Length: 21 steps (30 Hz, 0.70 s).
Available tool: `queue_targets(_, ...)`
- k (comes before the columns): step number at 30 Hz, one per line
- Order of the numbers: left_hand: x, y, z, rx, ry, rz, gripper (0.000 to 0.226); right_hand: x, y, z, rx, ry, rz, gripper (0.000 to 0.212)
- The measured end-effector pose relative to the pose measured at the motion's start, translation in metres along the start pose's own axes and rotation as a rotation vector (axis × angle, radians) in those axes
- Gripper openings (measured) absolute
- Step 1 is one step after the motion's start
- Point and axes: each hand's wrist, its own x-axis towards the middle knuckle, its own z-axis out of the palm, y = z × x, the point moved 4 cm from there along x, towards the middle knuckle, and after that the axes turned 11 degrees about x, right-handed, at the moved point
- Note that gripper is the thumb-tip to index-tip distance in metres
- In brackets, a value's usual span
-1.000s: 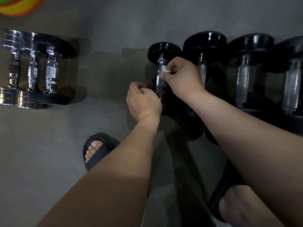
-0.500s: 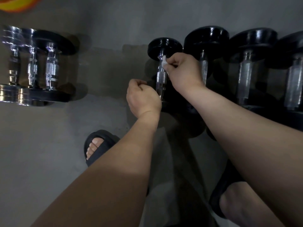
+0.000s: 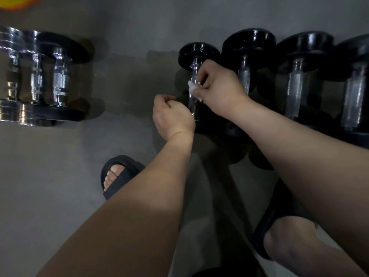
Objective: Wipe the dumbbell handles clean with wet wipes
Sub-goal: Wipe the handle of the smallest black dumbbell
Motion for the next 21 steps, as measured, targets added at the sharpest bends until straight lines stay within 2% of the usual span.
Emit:
queue_targets(1, 0.000, -0.001, 0.000, -0.012, 0.002, -0.008, 0.024, 0.000, 0.000, 0.000, -0.005, -0.001, -0.004, 0.017)
queue_targets(3, 0.001, -0.003, 0.000, -0.035, 0.010, -0.029, 0.024, -0.004, -0.003, 0.002, -0.101, -0.105, -0.047, 0.009)
queue_targets(6, 0.001, -0.004, -0.001, -0.048, 0.017, -0.049, 0.023, -0.012, -0.004, 0.007, -0.248, -0.317, -0.033, 0.018)
queue_targets(9, -0.001, -0.002, -0.001, -0.052, 0.017, -0.039, 0.024, -0.010, -0.007, 0.002, -0.287, -0.364, 0.028, 0.023)
queue_targets(13, -0.001, -0.001, 0.000, -0.053, 0.023, -0.039, 0.025, -0.011, 0.004, 0.002, -0.412, -0.409, 0.165, 0.017)
queue_targets(18, 0.000, -0.002, 0.002, -0.049, 0.035, -0.024, 0.025, -0.003, 0.013, -0.001, -0.196, -0.386, 0.342, 0.016)
queue_targets(21, 0.000, -0.003, 0.002, -0.042, 0.036, -0.024, 0.025, -0.001, 0.022, 0.004, 0.070, -0.305, 0.554, 0.016)
